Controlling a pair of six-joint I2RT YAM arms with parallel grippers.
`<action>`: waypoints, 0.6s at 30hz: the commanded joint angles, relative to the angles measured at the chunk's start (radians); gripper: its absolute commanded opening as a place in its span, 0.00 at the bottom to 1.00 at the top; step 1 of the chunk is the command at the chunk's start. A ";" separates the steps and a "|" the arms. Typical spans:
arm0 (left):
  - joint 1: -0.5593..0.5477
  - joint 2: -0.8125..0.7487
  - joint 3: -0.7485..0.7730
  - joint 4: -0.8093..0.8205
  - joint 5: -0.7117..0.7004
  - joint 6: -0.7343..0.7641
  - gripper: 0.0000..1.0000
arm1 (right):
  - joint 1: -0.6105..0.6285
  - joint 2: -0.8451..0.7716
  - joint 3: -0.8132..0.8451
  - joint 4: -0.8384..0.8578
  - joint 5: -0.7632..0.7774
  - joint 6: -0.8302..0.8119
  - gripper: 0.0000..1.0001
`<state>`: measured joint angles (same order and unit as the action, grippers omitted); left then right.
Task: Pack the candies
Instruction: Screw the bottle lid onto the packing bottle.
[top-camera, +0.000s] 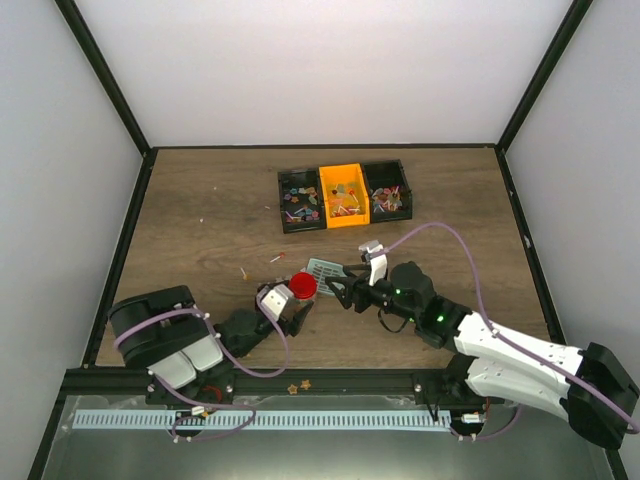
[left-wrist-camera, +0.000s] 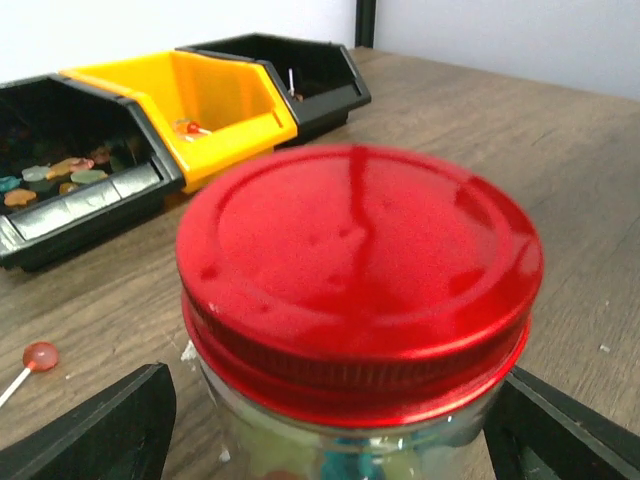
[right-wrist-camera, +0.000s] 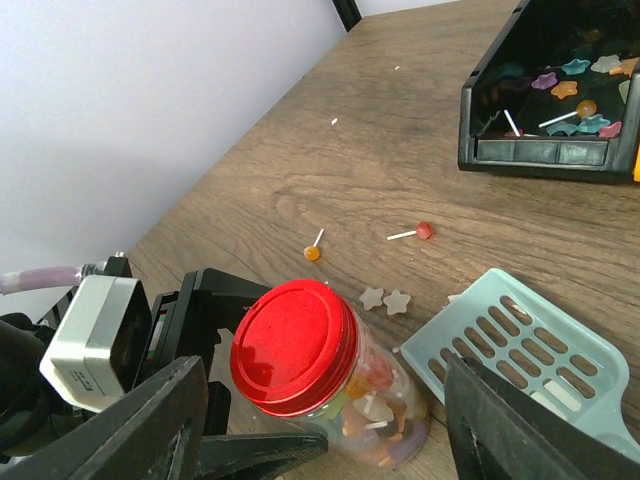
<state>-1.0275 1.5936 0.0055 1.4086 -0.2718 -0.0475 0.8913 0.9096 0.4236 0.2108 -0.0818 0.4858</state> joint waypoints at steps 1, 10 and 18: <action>-0.001 0.047 -0.081 0.042 -0.003 0.015 0.84 | -0.008 0.009 0.022 0.024 0.004 -0.020 0.66; 0.005 0.095 -0.062 0.096 0.013 0.018 0.80 | -0.008 0.017 0.024 0.025 0.002 -0.025 0.66; 0.008 0.132 -0.033 0.111 0.043 0.015 0.80 | -0.009 0.018 0.026 0.022 0.007 -0.030 0.66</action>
<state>-1.0256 1.7103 0.0055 1.4723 -0.2558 -0.0395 0.8913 0.9253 0.4236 0.2119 -0.0822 0.4778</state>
